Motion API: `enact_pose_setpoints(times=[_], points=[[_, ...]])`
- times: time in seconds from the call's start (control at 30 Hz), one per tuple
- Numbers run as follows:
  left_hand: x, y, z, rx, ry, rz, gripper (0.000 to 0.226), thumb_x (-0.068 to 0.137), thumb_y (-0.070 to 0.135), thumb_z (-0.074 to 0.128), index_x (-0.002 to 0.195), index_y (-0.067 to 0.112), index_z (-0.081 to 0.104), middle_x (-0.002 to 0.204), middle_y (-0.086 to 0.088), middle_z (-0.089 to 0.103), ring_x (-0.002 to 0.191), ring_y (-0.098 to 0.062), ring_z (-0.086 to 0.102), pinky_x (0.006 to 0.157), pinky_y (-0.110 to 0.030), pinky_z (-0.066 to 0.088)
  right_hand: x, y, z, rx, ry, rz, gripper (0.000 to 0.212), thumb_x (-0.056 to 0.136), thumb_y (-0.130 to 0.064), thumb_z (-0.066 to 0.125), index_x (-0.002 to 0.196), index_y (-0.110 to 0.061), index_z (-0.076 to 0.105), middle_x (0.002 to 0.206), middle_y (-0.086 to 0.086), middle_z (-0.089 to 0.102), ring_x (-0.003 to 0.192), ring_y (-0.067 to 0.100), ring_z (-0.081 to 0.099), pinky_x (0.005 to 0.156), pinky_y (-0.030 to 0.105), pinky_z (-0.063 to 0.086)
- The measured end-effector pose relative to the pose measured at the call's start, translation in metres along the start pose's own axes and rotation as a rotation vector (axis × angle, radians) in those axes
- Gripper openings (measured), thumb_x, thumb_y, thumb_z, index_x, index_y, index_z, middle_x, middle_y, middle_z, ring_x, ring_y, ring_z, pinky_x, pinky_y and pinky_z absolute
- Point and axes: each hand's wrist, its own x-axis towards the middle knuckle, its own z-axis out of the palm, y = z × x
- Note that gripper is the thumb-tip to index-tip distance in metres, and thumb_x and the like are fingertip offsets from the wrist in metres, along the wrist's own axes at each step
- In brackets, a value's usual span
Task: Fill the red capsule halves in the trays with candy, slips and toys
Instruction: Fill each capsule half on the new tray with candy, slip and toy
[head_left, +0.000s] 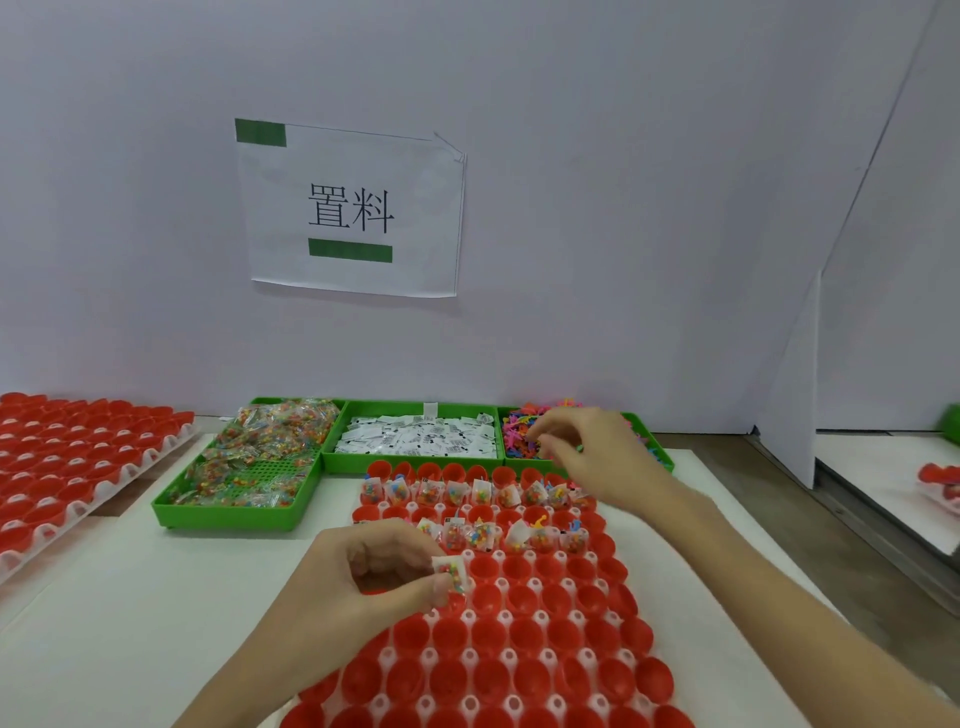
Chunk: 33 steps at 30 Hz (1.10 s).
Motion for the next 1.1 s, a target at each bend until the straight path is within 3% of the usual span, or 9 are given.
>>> enact_pose_setpoints(times=[0.1, 0.23, 0.47, 0.67, 0.77, 0.87, 0.93, 1.0, 1.1], points=[[0.001, 0.0, -0.001, -0.029, 0.002, -0.026, 0.014, 0.076, 0.018, 0.087, 0.087, 0.017, 0.08, 0.081, -0.015, 0.078, 0.076, -0.03, 0.077, 0.075, -0.029, 0.062, 0.034, 0.044, 0.001, -0.214, 0.032, -0.009, 0.028, 0.102, -0.004, 0.055, 0.118, -0.016, 0.074, 0.116, 0.004, 0.073, 0.1, 0.016, 0.069, 0.09, 0.028, 0.054], [0.004, -0.002, -0.003, -0.07, 0.033, -0.047, 0.012, 0.077, 0.014, 0.084, 0.088, 0.016, 0.08, 0.082, -0.017, 0.078, 0.077, -0.033, 0.078, 0.07, -0.027, 0.062, 0.046, 0.082, 0.015, -0.656, -0.121, -0.184, 0.039, 0.097, -0.002, 0.06, 0.126, -0.025, 0.07, 0.114, -0.002, 0.062, 0.099, 0.014, 0.057, 0.075, 0.023, 0.038], [0.005, -0.005, -0.007, -0.076, 0.077, -0.06, 0.013, 0.076, 0.015, 0.084, 0.089, 0.016, 0.08, 0.082, -0.017, 0.078, 0.076, -0.032, 0.077, 0.069, -0.025, 0.061, 0.062, 0.08, 0.022, -0.803, -0.196, -0.183, 0.016, 0.097, -0.012, 0.065, 0.107, -0.02, 0.075, 0.109, -0.003, 0.062, 0.101, 0.016, 0.06, 0.077, 0.031, 0.053], [0.006, -0.006, -0.007, -0.062, 0.091, -0.068, 0.015, 0.075, 0.018, 0.085, 0.089, 0.017, 0.08, 0.083, -0.016, 0.079, 0.077, -0.033, 0.077, 0.07, -0.029, 0.062, 0.066, 0.078, 0.035, -0.879, -0.176, -0.204, 0.025, 0.092, 0.006, 0.06, 0.099, -0.017, 0.059, 0.106, 0.002, 0.06, 0.1, 0.021, 0.056, 0.068, 0.03, 0.047], [0.006, -0.008, -0.008, -0.056, 0.11, -0.074, 0.014, 0.075, 0.018, 0.085, 0.088, 0.017, 0.08, 0.083, -0.015, 0.078, 0.078, -0.035, 0.077, 0.071, -0.029, 0.063, 0.062, 0.084, 0.042, -0.83, -0.114, -0.235, 0.028, 0.093, 0.006, 0.06, 0.112, -0.014, 0.057, 0.112, 0.005, 0.058, 0.108, 0.022, 0.053, 0.073, 0.031, 0.051], [0.006, -0.008, -0.008, -0.044, 0.116, -0.063, 0.013, 0.074, 0.021, 0.086, 0.086, 0.019, 0.08, 0.083, -0.014, 0.078, 0.077, -0.032, 0.077, 0.071, -0.026, 0.061, 0.054, 0.086, 0.04, -0.686, 0.013, -0.208, 0.014, 0.101, -0.006, 0.055, 0.114, -0.011, 0.057, 0.111, 0.005, 0.059, 0.107, 0.022, 0.055, 0.083, 0.033, 0.053], [0.006, -0.008, -0.008, -0.027, 0.128, -0.053, 0.015, 0.072, 0.024, 0.087, 0.085, 0.021, 0.08, 0.083, -0.013, 0.078, 0.076, -0.027, 0.077, 0.071, -0.023, 0.06, 0.045, 0.08, 0.033, -0.435, 0.137, -0.133, 0.005, 0.102, -0.012, 0.055, 0.103, -0.009, 0.059, 0.099, 0.005, 0.062, 0.093, 0.022, 0.058, 0.079, 0.031, 0.05], [0.005, -0.008, -0.007, 0.01, 0.144, -0.041, 0.016, 0.071, 0.027, 0.087, 0.085, 0.023, 0.08, 0.082, -0.01, 0.078, 0.078, -0.023, 0.077, 0.074, -0.021, 0.059, 0.033, 0.069, 0.025, -0.148, 0.254, -0.014, 0.004, 0.1, -0.014, 0.061, 0.097, -0.011, 0.061, 0.088, -0.001, 0.063, 0.08, 0.013, 0.06, 0.072, 0.019, 0.047], [0.004, -0.008, -0.005, 0.025, 0.143, -0.018, 0.015, 0.071, 0.028, 0.088, 0.084, 0.027, 0.08, 0.082, -0.008, 0.079, 0.08, -0.019, 0.077, 0.076, -0.019, 0.059, 0.007, 0.047, 0.018, 0.268, 0.361, 0.119, 0.008, 0.097, -0.015, 0.067, 0.105, -0.015, 0.069, 0.086, -0.007, 0.07, 0.078, 0.003, 0.066, 0.068, 0.009, 0.049]])
